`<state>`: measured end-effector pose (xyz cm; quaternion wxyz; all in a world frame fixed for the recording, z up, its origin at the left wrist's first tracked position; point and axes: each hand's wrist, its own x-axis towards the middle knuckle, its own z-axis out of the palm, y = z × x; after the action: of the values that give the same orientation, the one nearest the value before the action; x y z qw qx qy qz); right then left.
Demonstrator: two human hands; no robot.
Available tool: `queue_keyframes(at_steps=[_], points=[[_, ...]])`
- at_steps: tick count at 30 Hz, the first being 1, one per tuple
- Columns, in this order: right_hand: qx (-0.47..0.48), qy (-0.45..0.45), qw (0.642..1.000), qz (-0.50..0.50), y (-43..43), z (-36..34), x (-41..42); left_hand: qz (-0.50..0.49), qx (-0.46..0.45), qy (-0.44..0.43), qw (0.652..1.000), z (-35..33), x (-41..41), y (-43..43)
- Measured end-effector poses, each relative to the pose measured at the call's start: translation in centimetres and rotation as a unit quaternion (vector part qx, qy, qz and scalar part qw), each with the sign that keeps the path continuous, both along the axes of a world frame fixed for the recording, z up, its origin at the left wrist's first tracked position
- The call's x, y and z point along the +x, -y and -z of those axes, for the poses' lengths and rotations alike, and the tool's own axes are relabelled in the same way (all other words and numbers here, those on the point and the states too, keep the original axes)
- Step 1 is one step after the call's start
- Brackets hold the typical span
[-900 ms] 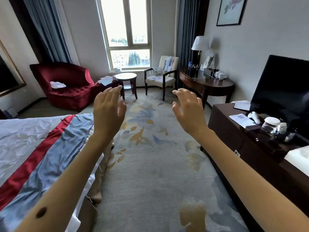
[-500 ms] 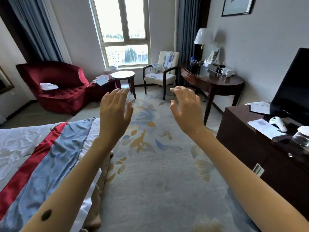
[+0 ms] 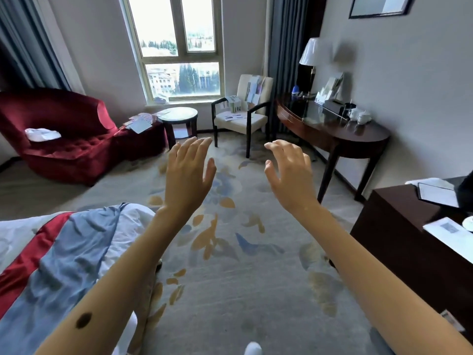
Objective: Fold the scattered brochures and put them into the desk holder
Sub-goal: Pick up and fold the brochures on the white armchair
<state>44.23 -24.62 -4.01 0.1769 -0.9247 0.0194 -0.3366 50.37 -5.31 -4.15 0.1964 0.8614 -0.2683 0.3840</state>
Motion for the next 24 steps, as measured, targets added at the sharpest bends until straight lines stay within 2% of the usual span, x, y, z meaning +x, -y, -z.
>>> queue_keyframes(at_steps=[11,17,24], points=[[-0.058,-0.002,0.998,-0.023,5.5,0.1,26.2,-0.010,0.009,-0.011,1.000,0.7,25.3,7.5],[-0.039,-0.011,0.998,-0.037,6.7,0.9,39.6,-0.012,0.007,-0.037,0.999,2.0,38.1,9.0],[-0.034,-0.033,0.998,-0.041,6.3,3.2,57.9,-0.021,0.025,-0.044,0.999,3.5,56.7,8.8]])
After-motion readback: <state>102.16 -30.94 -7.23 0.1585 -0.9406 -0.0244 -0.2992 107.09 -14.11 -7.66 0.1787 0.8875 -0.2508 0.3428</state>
